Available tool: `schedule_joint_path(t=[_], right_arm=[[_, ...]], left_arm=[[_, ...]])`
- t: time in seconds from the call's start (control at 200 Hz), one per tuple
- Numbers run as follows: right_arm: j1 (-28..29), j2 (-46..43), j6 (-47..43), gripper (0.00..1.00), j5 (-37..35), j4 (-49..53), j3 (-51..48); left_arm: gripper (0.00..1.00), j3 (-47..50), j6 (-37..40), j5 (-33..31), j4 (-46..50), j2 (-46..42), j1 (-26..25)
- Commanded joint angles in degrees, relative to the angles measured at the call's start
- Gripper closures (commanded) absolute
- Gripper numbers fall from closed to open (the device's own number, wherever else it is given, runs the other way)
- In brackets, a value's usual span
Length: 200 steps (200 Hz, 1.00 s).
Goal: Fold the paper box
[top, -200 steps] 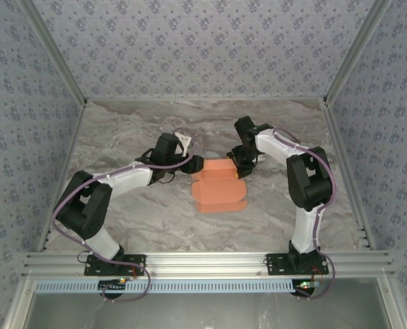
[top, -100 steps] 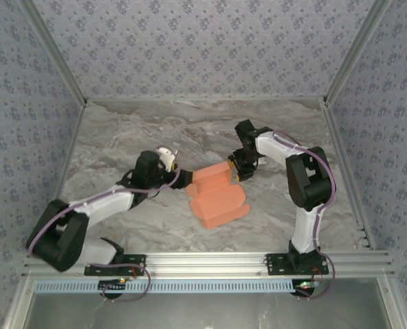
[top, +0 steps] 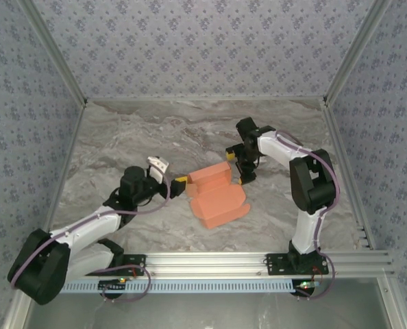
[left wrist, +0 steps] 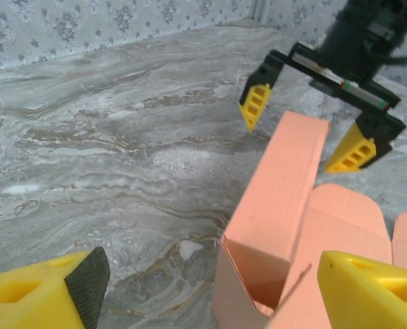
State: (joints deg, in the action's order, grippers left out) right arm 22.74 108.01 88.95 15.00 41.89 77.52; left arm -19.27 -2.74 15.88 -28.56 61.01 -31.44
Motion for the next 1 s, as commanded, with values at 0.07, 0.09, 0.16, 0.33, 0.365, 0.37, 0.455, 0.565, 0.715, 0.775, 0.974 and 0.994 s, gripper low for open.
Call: schedule_joint_path(t=[0.07, 0.09, 0.16, 0.33, 0.365, 0.37, 0.455, 0.565, 0.715, 0.775, 0.974, 0.994], right_arm=[[2.28, -1.66, 1.1, 0.05, -0.12, 3.23, 0.82], [2.38, -1.57, 1.14, 0.06, -0.19, 3.22, 0.83], [3.04, -1.27, 1.3, 0.09, -0.33, 3.75, 0.76], [4.54, -0.88, 2.02, 0.15, -1.17, 3.3, 0.1], [4.59, -0.57, 2.2, 0.15, -1.45, 3.44, 0.22], [4.68, -0.5, 2.2, 0.15, -1.46, 3.41, 0.2], [4.83, 0.07, 2.28, 0.21, -2.2, 3.11, 0.43], [4.9, 0.62, 2.33, 0.33, -3.48, 3.43, 1.06], [4.98, 0.75, 2.95, 0.43, -3.75, 3.12, 0.84], [5.02, 0.63, 3.17, 0.44, -3.75, 2.94, 0.8], [5.45, -0.47, 5.12, 0.52, -4.5, 2.15, -0.17], [5.47, -0.58, 5.33, 0.52, -4.63, 2.09, -0.19]], left_arm=[[0.2, 4.02, 4.33, 0.33, -6.33, 3.87, -3.14], [0.2, 4.14, 4.83, -0.56, -6.48, 4.47, -3.73], [0.21, 4.28, 6.4, -2.15, -6.12, 6.32, -4.78], [0.24, 4.52, 7.68, -3.64, -8.72, 9.11, -5.85], [0.25, 4.29, 7.92, -4.05, -9.11, 9.89, -6.01], [0.25, 4.27, 7.93, -4.08, -9.17, 9.99, -6.05], [0.28, 3.74, 8.32, -4.73, -9.76, 11.84, -6.88], [0.32, 3.45, 8.64, -6.37, -10.41, 13.46, -8.0], [0.38, 3.1, 8.06, -7.7, -10.78, 14.04, -8.74], [0.4, 2.62, 7.95, -7.83, -10.58, 14.43, -9.17], [0.47, 0.45, 6.88, -11.39, -12.93, 18.49, -11.12], [0.48, 0.25, 6.8, -11.73, -13.52, 19.07, -11.32]])
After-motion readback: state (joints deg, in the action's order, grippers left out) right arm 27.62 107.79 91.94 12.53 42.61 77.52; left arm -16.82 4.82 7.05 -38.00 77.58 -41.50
